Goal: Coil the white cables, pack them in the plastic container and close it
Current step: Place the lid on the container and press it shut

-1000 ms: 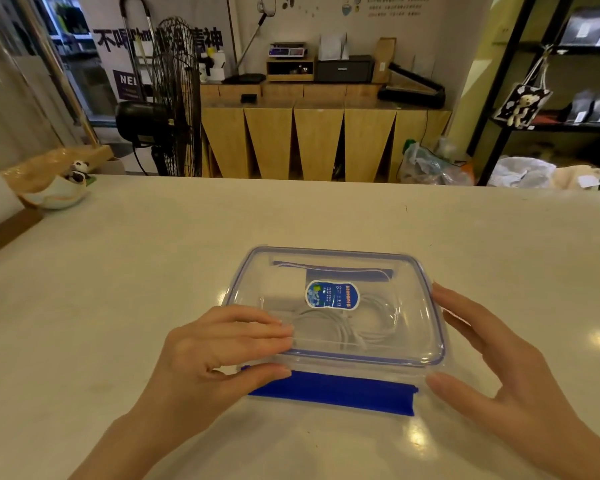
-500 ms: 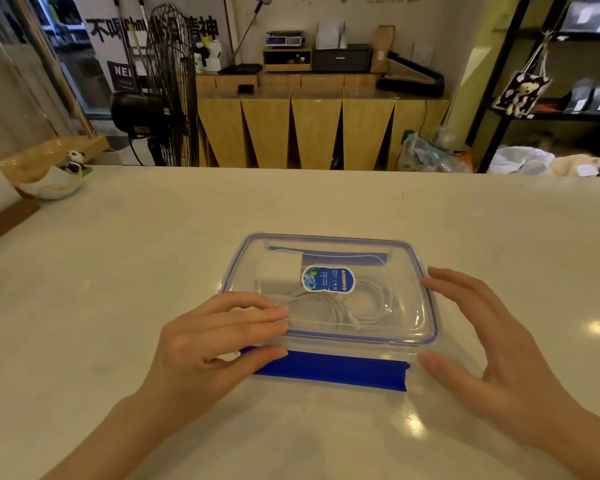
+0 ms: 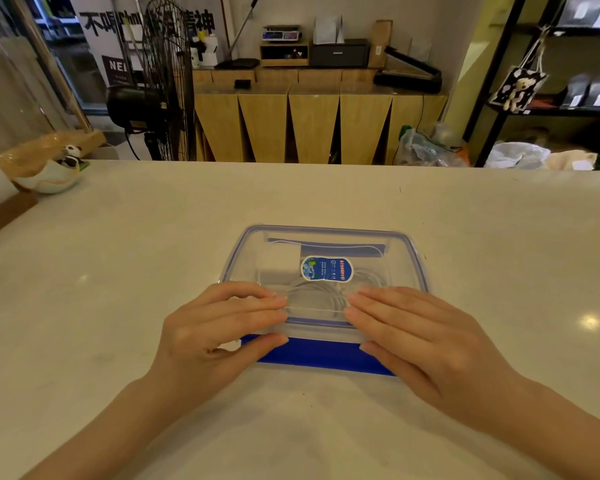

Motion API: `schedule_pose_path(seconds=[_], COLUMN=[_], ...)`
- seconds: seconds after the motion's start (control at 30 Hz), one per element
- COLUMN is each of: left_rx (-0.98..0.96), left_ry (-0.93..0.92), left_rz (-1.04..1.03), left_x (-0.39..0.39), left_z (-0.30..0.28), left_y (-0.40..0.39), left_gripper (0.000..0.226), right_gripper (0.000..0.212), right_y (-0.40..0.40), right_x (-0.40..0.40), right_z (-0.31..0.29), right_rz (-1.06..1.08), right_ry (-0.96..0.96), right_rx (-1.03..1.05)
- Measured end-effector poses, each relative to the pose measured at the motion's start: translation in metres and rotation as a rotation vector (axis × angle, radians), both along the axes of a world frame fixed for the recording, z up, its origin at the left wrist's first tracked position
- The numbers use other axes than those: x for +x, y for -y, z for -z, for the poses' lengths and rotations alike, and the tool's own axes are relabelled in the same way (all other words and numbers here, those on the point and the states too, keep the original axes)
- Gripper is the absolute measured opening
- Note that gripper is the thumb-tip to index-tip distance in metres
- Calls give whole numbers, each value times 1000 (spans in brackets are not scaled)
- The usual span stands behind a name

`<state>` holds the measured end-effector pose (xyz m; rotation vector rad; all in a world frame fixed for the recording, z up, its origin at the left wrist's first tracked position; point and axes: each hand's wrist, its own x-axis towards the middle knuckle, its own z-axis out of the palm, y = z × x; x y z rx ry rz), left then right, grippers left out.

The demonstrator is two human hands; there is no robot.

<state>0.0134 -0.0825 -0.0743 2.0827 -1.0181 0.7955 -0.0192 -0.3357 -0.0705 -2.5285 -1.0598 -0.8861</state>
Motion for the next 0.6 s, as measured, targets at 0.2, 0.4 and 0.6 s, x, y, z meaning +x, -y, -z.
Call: schedule_pose_path(seconds=[0.2, 0.4, 0.6], left_rx=[171, 375, 425], left_ry=[22, 73, 178], left_rz=[-61, -107, -167], left_x=[-4, -7, -4], left_z=[5, 9, 9], left_y=[4, 1, 4], left_gripper=[47, 70, 53], right_gripper=[57, 67, 56], right_y=[-3, -2, 2], right_x=[-1, 0, 3], right_z=[10, 10, 13], right_rz=[56, 47, 55], right_ry=[115, 161, 207], right_rx=[-106, -161, -205])
